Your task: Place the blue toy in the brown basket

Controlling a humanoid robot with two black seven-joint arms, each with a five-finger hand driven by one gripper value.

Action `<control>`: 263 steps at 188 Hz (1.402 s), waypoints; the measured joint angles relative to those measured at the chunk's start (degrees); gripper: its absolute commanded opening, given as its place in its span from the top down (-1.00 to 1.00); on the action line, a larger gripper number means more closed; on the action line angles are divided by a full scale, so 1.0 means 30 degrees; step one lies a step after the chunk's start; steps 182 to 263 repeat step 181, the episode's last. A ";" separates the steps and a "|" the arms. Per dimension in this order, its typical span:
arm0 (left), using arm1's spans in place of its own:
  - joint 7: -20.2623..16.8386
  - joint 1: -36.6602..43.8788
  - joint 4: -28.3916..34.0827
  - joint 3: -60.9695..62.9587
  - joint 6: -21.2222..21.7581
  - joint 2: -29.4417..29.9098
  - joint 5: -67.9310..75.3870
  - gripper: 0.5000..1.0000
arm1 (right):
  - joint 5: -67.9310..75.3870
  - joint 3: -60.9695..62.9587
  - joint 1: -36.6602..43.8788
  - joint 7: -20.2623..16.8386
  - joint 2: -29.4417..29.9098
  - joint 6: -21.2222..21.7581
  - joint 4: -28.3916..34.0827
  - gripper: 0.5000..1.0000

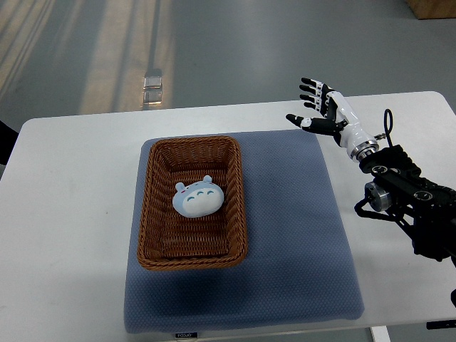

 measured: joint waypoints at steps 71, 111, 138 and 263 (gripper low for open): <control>0.0000 0.0000 0.0000 -0.0003 0.0000 0.0000 -0.0033 -1.00 | 0.4649 0.0020 0.0099 -0.1874 -0.0295 0.0222 -0.0199 -0.44; 0.0000 0.0000 0.0000 -0.0025 0.0000 0.0000 -0.0033 -1.00 | 0.5847 0.0042 0.0152 -0.3013 -0.0408 0.0450 -0.0199 -0.65; 0.0000 0.0000 0.0000 -0.0026 0.0000 0.0000 -0.0032 -1.00 | 0.5968 0.0042 0.0151 -0.2963 -0.0392 0.0459 -0.0199 -0.65; 0.0000 0.0000 0.0000 -0.0026 0.0000 0.0000 -0.0029 -1.00 | 0.5951 0.0040 0.0226 -0.2857 -0.0292 0.0412 -0.0199 -0.65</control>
